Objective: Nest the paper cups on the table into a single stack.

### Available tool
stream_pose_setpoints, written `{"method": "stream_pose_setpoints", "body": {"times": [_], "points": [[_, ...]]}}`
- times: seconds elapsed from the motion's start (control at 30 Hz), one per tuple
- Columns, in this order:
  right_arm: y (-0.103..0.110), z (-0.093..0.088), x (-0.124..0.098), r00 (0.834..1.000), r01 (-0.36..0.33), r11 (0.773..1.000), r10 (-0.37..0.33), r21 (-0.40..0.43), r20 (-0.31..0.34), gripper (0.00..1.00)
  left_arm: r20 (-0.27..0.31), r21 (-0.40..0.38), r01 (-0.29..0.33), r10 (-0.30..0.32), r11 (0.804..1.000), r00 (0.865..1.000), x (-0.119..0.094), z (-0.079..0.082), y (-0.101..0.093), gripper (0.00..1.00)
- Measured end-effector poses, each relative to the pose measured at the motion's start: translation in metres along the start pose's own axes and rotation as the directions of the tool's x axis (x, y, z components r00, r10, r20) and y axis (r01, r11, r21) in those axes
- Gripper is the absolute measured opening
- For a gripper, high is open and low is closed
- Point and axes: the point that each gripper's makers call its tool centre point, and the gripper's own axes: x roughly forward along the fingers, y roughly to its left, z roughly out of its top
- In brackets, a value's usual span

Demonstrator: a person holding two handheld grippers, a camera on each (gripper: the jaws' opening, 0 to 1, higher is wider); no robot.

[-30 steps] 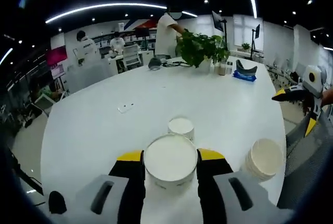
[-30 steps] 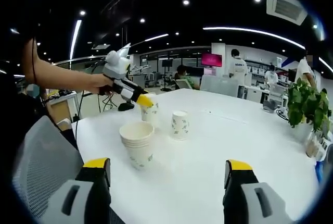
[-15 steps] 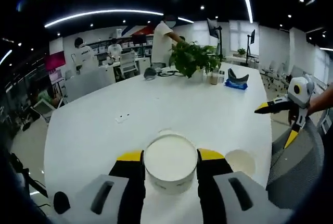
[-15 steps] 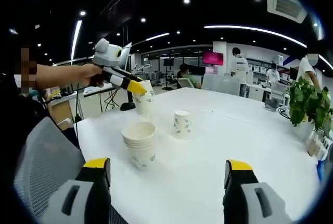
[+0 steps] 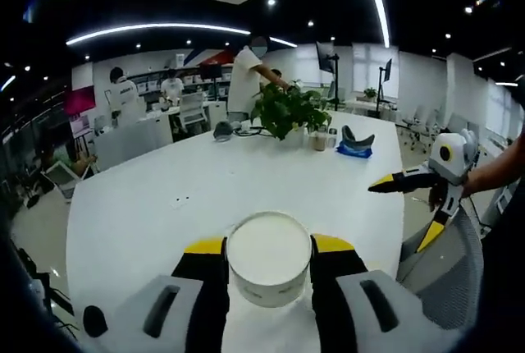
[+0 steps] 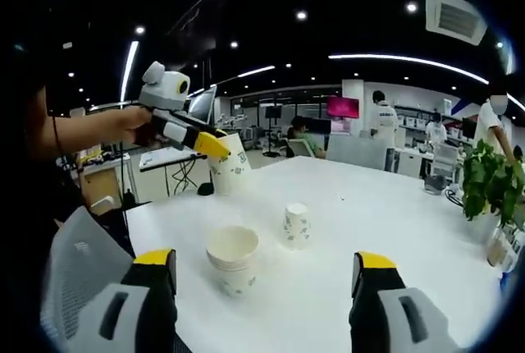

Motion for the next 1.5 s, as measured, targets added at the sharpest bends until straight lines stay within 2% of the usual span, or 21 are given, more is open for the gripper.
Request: {"method": "stream_pose_setpoints", "body": {"times": [0.17,0.33,0.47,0.77,1.0,1.17,1.27,1.37,1.5], "points": [[0.010,0.011,0.005,0.999,-0.028,0.999,0.028,0.017,0.029,0.85,0.012,0.008,0.018,-0.018,1.000,1.000,-0.008,0.008,-0.008,0.37],[0.023,0.022,0.010,0.996,-0.066,0.998,0.064,0.026,0.065,0.79,0.034,-0.004,0.040,-0.040,0.999,0.999,-0.016,0.020,-0.021,0.37],[0.034,0.032,0.013,0.990,-0.099,0.994,0.093,0.049,0.102,0.71,0.043,-0.034,0.056,-0.054,0.998,0.998,-0.016,0.019,-0.026,0.37],[0.045,0.037,0.017,0.983,-0.140,0.987,0.130,0.075,0.127,0.55,0.045,-0.054,0.104,-0.102,0.993,0.994,-0.020,0.020,-0.044,0.37],[0.059,0.043,0.022,0.970,-0.209,0.970,0.189,0.125,0.156,0.47,0.088,-0.100,0.199,-0.190,0.975,0.978,-0.022,0.026,-0.064,0.37],[0.060,0.046,0.025,0.961,-0.241,0.963,0.218,0.124,0.172,0.36,0.078,-0.074,0.240,-0.234,0.968,0.969,-0.021,0.018,-0.073,0.37],[0.059,0.047,0.025,0.955,-0.263,0.950,0.232,0.166,0.185,0.28,0.085,-0.077,0.257,-0.250,0.963,0.964,-0.022,0.016,-0.076,0.37],[0.058,0.045,0.024,0.954,-0.267,0.944,0.229,0.195,0.194,0.25,0.103,-0.096,0.278,-0.269,0.956,0.958,-0.022,0.017,-0.079,0.37],[0.059,0.043,0.022,0.953,-0.273,0.938,0.234,0.211,0.194,0.24,0.095,-0.079,0.295,-0.287,0.952,0.953,-0.022,0.014,-0.082,0.37]]}}
